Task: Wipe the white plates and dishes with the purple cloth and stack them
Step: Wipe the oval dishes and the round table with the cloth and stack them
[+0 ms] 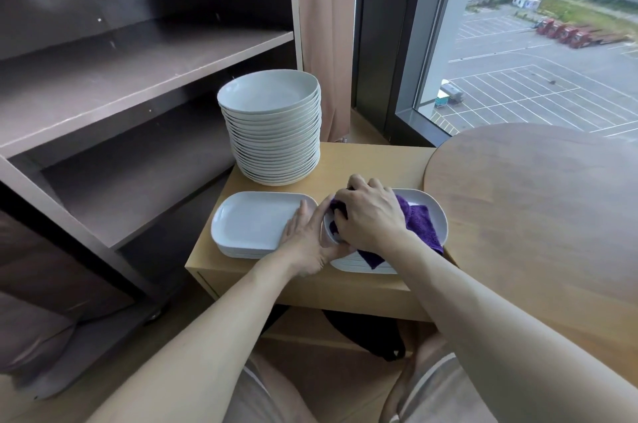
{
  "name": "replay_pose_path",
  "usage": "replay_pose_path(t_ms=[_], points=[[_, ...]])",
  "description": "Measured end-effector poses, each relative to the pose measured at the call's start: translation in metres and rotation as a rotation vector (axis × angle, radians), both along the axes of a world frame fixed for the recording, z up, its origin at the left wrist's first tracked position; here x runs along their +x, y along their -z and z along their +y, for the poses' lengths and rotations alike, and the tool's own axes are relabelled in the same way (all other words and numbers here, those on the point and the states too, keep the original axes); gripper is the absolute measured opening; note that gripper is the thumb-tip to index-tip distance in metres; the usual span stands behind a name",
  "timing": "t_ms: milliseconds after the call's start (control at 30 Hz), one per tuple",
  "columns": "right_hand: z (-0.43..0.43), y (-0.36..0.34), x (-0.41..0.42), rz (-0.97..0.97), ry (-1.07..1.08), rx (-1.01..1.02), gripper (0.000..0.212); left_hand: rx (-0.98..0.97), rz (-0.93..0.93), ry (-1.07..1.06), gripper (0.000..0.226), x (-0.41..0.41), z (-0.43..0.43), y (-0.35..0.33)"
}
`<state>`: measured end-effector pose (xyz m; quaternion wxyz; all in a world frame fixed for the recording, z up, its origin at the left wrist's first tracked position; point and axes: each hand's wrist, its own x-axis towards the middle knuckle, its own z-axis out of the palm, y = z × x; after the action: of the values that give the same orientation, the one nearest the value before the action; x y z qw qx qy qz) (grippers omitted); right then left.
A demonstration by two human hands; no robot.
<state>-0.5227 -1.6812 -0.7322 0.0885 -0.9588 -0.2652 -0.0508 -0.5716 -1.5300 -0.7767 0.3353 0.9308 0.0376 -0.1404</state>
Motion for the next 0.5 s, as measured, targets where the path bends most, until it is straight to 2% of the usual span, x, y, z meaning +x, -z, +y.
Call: replay_pose_path(t_ms=[200, 333, 500], points=[[-0.025, -0.002, -0.002, 0.075, -0.158, -0.021, 0.028, 0.070, 0.037, 0.003, 0.113, 0.001, 0.000, -0.001], [-0.052, 0.002, -0.002, 0.017, -0.088, -0.025, 0.033, 0.046, 0.039, 0.013, 0.112, 0.000, 0.002, -0.002], [-0.081, 0.008, 0.008, -0.138, 0.062, -0.218, 0.035, 0.065, 0.036, 0.018, 0.111, 0.000, 0.001, -0.005]])
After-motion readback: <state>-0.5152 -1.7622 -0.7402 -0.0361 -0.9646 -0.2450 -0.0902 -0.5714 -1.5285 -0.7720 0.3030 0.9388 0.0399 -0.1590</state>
